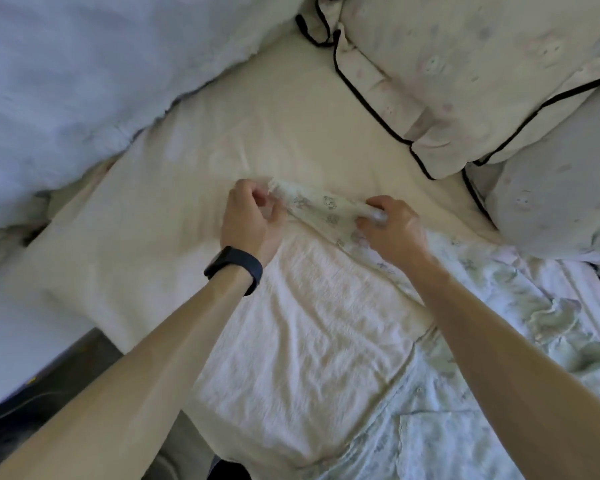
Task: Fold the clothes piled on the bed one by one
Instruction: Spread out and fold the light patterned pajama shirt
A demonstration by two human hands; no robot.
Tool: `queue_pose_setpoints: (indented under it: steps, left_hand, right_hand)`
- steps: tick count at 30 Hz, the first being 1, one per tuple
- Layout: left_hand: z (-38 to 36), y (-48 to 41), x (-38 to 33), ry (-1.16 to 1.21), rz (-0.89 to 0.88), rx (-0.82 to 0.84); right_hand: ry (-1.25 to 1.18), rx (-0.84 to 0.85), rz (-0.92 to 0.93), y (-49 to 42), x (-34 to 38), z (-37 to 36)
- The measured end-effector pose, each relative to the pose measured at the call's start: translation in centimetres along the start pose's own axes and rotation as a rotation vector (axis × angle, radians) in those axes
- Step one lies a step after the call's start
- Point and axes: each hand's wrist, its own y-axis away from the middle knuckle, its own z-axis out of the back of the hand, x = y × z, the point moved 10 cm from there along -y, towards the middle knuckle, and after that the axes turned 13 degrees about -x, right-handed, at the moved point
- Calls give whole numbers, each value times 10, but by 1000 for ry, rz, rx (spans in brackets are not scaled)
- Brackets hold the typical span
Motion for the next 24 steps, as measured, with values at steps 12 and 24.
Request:
queue_pose_setpoints:
  steps: [12,24]
  left_hand:
    - [-34,8,-13,165,224,49]
    - [-51,6,-38,349,159,295]
  right_hand:
    - [-176,262,-5,-27,64,-26]
    - [-546,598,-486,-19,51,-26]
